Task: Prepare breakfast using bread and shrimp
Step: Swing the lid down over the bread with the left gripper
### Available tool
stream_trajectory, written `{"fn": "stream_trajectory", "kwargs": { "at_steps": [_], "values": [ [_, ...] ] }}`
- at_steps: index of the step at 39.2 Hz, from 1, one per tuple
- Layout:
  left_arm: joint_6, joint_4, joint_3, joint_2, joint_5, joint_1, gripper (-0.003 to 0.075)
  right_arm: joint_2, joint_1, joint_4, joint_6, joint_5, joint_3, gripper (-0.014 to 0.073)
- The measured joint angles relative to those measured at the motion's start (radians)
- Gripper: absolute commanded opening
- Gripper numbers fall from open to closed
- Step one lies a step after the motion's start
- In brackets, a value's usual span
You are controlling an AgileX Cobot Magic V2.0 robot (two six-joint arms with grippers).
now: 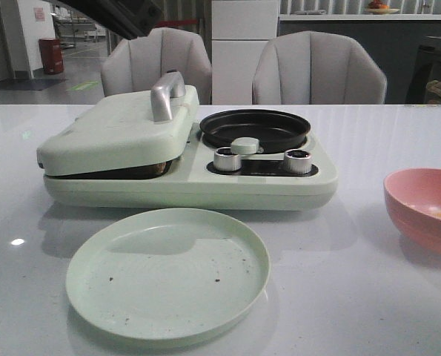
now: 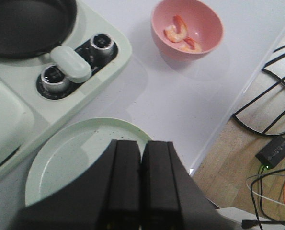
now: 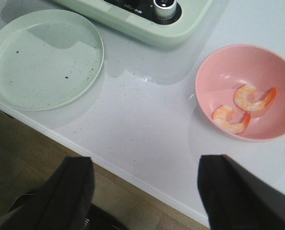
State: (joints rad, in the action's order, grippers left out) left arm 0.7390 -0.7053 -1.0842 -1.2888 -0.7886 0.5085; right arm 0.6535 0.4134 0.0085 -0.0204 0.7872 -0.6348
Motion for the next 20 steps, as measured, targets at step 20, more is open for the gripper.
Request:
{"fn": "stream_trajectory", "kwargs": {
  "at_steps": [20],
  "values": [
    [0.0, 0.03, 0.356, 0.495, 0.239, 0.114, 0.0099, 0.0, 0.0, 0.0, 0.0, -0.004, 0.0, 0.0561]
  ]
}}
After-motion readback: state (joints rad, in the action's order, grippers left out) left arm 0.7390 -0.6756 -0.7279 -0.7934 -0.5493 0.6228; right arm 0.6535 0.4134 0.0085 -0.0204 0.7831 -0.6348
